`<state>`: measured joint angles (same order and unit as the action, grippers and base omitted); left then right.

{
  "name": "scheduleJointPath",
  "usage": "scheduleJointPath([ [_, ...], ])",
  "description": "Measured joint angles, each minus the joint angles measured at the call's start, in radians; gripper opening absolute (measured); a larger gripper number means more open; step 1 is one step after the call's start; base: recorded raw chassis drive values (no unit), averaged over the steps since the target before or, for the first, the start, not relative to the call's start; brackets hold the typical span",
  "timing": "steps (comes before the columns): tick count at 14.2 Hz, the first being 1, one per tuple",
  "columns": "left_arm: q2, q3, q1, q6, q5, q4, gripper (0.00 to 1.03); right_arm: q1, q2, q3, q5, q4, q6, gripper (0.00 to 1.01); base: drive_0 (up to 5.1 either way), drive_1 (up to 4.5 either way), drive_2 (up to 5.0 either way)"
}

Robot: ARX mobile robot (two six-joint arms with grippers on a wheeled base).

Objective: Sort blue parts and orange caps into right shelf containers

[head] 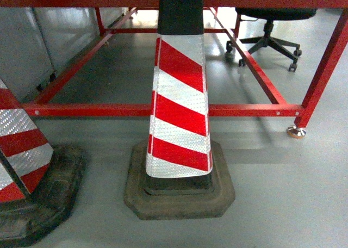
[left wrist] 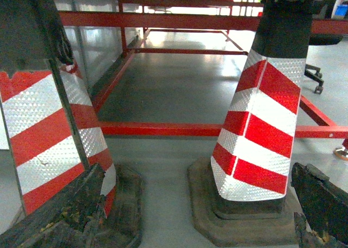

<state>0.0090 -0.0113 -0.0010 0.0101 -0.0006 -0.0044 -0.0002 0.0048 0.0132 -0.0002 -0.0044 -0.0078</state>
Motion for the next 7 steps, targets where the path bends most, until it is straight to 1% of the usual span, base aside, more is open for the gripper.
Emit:
scheduleJointPath([
  [7, 0.000, 0.000, 0.000, 0.000, -0.002, -0.002, 0.98, 0.000, 0.000, 0.000, 0.000, -0.002, 0.000, 0.98, 0.0, 0.00, 0.0],
])
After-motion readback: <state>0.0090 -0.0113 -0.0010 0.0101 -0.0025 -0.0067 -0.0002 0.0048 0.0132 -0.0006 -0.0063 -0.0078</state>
